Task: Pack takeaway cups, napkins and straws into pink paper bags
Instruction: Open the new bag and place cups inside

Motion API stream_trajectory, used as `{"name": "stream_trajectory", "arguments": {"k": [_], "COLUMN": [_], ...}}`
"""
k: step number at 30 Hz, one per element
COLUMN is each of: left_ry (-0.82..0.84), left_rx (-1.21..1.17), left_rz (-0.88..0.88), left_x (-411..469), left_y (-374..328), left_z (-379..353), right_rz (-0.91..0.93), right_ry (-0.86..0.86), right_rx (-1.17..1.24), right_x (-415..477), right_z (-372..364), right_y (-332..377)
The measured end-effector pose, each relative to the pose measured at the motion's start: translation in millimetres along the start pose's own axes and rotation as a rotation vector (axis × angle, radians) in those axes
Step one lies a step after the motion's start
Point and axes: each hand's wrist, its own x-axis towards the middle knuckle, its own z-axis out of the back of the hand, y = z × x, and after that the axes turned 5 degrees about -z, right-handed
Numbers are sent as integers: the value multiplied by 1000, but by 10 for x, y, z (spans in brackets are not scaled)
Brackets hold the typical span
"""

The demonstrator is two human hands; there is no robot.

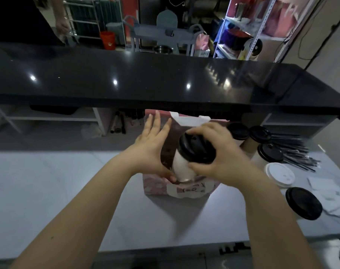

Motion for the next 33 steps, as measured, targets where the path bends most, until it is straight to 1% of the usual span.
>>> {"name": "stream_trajectory", "arguments": {"k": [4, 6, 8, 12, 14, 16, 18, 22, 31, 33], "left_ry": [13, 23, 31, 51, 59, 46, 27, -8, -65, -66], "left_rx": [72, 92, 73, -10, -19, -30, -44, -51, 28, 42], "left_rz": [-26, -40, -53, -63, -62, -59, -57, -48, -96, -96], "left_x": [5, -40, -96, -161, -168, -176, -187, -213, -218, -204], "left_y": [2, 10, 29, 16, 2, 14, 53, 132, 239, 263], "left_z": [11, 7, 6, 21, 14, 3, 4, 26, -12, -8], "right_rz": [-113, -198, -242, -246, -251, -257, -255, -261, -123, -134], "right_ry": [155, 249, 309, 296, 323, 336, 314, 309, 493, 526], "right_rx": [-294, -398, -456, -370, -355, -356, -367, -396, -518, -539], "right_x": [210, 374, 547, 855, 936, 919, 836, 708, 539, 529], "right_z": [-293, -413, -538, -804, -942, -1062, -1139, -1159, -1330, -1373], "right_y": [-34, -90, -151, -185, -181, -208, -264, -309, -305, -343]}}
